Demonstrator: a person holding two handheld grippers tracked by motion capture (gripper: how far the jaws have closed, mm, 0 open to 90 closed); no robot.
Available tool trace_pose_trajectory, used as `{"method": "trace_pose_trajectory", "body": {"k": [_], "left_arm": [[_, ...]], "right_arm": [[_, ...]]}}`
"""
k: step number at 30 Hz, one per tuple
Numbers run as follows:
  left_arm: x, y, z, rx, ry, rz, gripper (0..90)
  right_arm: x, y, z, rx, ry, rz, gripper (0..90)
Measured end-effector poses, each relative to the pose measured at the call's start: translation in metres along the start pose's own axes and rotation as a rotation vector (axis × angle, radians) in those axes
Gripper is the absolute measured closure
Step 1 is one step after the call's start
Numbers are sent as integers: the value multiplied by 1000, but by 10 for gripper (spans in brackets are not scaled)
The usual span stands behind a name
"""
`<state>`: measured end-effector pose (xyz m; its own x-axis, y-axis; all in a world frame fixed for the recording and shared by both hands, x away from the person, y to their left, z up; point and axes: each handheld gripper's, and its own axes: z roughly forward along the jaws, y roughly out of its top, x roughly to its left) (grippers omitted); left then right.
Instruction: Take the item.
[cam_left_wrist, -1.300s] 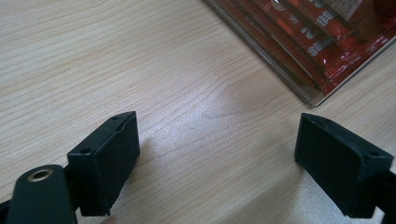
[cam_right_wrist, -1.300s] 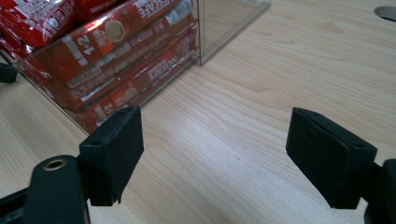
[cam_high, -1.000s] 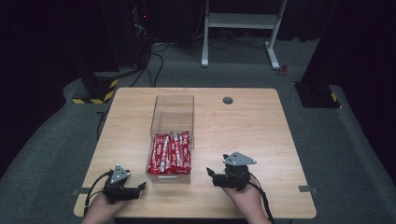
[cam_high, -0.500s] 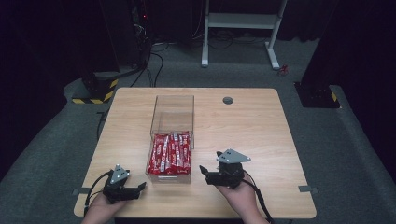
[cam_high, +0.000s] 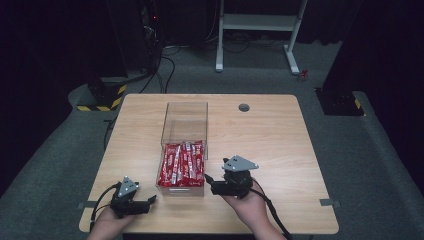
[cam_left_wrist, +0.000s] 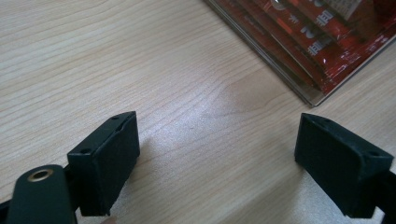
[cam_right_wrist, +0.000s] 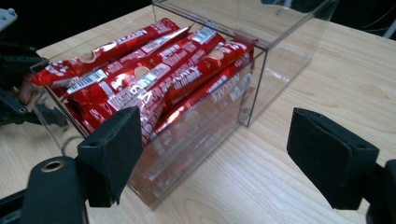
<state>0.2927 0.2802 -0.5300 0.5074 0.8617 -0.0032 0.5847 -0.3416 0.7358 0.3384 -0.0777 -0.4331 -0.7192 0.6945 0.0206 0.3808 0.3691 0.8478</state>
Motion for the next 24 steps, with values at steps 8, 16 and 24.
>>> {"method": "trace_pose_trajectory", "body": {"k": [8, 16, 24], "left_arm": [[0, 0, 0, 0, -1, -2, 143], [0, 0, 0, 0, -1, -2, 143], [0, 0, 0, -1, -2, -2, 143]], "right_arm": [[8, 11, 6, -9, 14, -13, 263], [16, 17, 16, 2, 34, -26, 408], [22, 19, 25, 14, 27, -40, 591]]}}
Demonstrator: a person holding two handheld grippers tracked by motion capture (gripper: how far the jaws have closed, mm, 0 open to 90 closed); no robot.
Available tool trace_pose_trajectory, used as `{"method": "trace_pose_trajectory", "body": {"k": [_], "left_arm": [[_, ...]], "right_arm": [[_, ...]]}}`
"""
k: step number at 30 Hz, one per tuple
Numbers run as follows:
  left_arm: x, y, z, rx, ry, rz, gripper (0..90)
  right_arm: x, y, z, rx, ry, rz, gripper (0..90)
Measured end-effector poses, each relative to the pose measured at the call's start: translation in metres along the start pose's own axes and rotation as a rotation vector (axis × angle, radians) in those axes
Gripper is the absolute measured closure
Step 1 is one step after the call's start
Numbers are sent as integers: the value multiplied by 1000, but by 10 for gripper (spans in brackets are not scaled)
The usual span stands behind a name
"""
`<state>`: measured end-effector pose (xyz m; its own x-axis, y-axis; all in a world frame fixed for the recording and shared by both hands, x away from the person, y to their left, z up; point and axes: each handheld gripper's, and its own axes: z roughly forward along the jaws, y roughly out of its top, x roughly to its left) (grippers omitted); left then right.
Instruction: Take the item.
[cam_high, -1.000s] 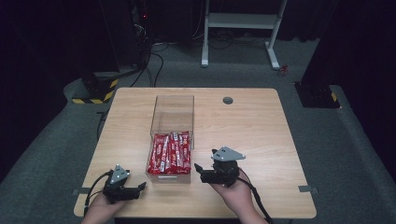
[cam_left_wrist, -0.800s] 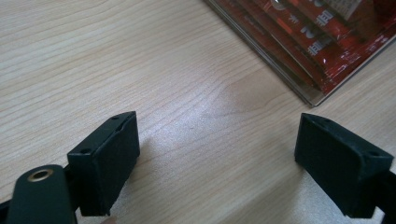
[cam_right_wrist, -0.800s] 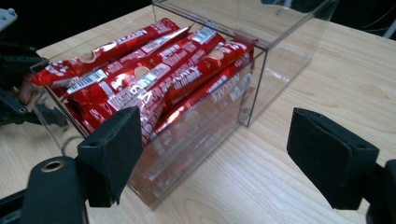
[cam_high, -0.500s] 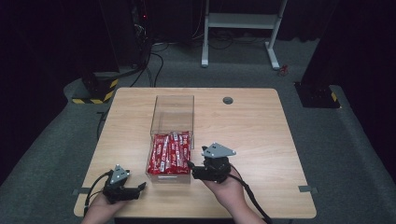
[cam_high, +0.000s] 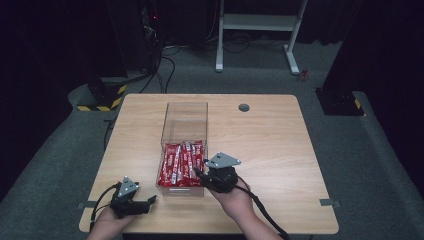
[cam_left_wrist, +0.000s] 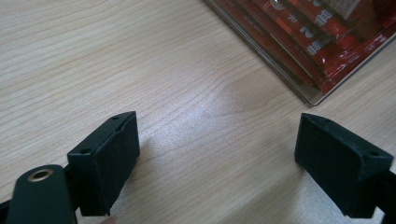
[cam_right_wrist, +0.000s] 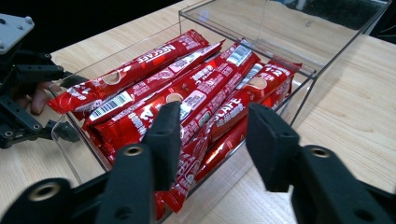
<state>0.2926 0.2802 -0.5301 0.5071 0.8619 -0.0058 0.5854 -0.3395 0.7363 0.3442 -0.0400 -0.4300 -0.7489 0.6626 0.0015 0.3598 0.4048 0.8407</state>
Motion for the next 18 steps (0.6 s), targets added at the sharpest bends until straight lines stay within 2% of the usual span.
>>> {"method": "trace_pose_trajectory", "body": {"k": [4, 8, 18], "left_arm": [[0, 0, 0, 0, 0, 0, 143], [0, 0, 0, 0, 0, 0, 143], [0, 0, 0, 1, 2, 6, 143]], "right_arm": [[1, -1, 4, 17, 0, 14, 624], [5, -3, 9, 38, -6, 2, 653], [9, -4, 15, 40, -36, -1, 725]]}}
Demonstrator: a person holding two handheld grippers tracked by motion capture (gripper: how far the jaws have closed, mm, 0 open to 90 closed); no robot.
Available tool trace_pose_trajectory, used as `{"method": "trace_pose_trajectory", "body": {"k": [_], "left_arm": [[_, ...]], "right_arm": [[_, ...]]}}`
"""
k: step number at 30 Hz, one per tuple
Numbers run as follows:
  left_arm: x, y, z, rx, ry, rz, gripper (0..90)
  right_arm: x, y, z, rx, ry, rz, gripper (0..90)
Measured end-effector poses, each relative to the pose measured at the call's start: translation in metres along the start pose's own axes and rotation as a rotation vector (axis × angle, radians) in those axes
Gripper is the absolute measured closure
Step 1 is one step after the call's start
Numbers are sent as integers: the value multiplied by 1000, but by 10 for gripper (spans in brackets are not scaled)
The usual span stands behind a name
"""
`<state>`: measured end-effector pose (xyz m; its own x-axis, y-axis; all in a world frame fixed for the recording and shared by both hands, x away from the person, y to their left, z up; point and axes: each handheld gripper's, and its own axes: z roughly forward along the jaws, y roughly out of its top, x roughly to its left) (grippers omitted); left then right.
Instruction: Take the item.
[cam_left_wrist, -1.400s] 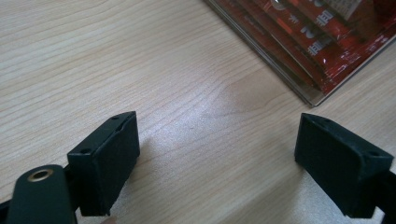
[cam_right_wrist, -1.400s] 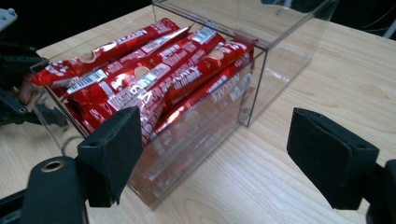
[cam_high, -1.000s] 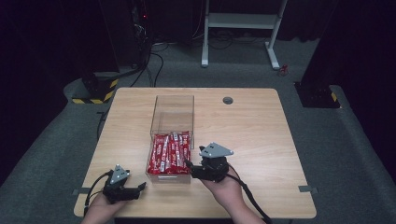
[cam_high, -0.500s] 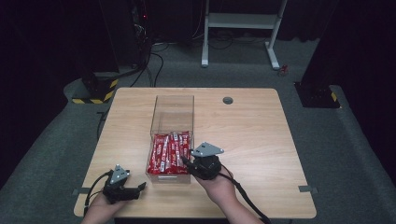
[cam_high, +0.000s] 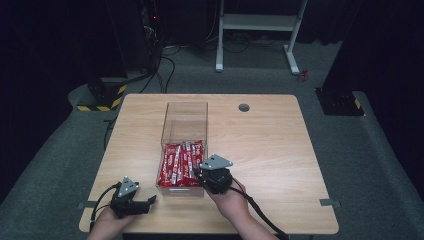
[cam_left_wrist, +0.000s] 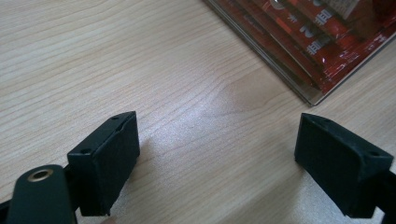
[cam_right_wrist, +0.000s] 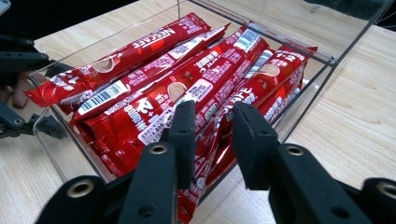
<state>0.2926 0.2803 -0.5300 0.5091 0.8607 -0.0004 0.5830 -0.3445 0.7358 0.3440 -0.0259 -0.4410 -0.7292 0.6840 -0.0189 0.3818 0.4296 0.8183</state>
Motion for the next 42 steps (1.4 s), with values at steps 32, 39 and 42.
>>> {"method": "trace_pose_trajectory", "body": {"k": [32, 39, 42], "left_arm": [[0, 0, 0, 0, -1, 1, 143], [0, 0, 0, -1, -1, 1, 143], [0, 0, 0, 0, -1, 3, 143]], "right_arm": [[7, -11, -21, -73, -4, 32, 893], [3, -16, -24, -109, 19, 53, 896], [1, -17, -25, -130, 32, 68, 895]]}}
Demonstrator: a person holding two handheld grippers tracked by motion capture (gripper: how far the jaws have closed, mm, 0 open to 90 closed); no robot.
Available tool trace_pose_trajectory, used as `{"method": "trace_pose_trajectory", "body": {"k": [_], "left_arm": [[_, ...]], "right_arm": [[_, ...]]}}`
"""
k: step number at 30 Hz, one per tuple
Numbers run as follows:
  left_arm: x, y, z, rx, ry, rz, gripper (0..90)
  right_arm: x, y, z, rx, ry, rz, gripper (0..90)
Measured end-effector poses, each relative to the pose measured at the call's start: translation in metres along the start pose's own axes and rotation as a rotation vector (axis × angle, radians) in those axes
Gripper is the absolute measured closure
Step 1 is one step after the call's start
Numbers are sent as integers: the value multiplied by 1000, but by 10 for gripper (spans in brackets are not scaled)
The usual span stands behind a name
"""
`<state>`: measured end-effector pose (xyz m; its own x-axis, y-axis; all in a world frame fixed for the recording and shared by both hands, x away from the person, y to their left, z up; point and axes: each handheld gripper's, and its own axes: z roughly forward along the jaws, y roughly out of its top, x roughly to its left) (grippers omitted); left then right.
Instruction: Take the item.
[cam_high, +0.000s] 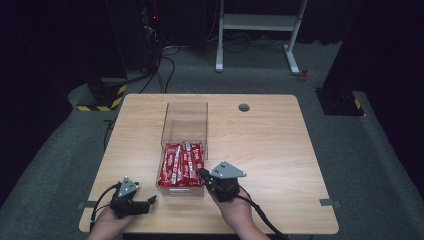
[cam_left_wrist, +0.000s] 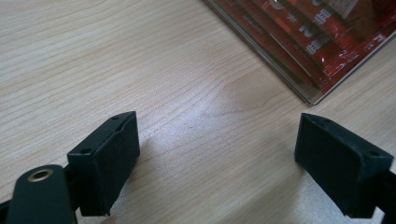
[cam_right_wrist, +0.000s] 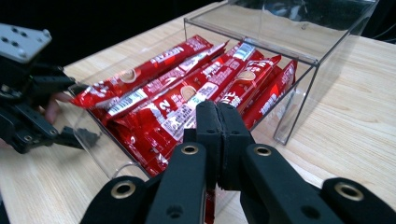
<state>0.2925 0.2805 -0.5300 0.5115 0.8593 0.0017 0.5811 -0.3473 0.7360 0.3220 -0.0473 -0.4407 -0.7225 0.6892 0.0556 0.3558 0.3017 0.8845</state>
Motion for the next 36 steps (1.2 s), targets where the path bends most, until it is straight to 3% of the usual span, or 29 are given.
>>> {"method": "trace_pose_trajectory", "body": {"k": [7, 36], "left_arm": [[0, 0, 0, -2, 0, -5, 143], [0, 0, 0, -2, 0, -4, 143]], "right_arm": [[-1, 1, -3, -36, 19, 4, 896], [-7, 3, -8, -68, 34, 7, 896]]}}
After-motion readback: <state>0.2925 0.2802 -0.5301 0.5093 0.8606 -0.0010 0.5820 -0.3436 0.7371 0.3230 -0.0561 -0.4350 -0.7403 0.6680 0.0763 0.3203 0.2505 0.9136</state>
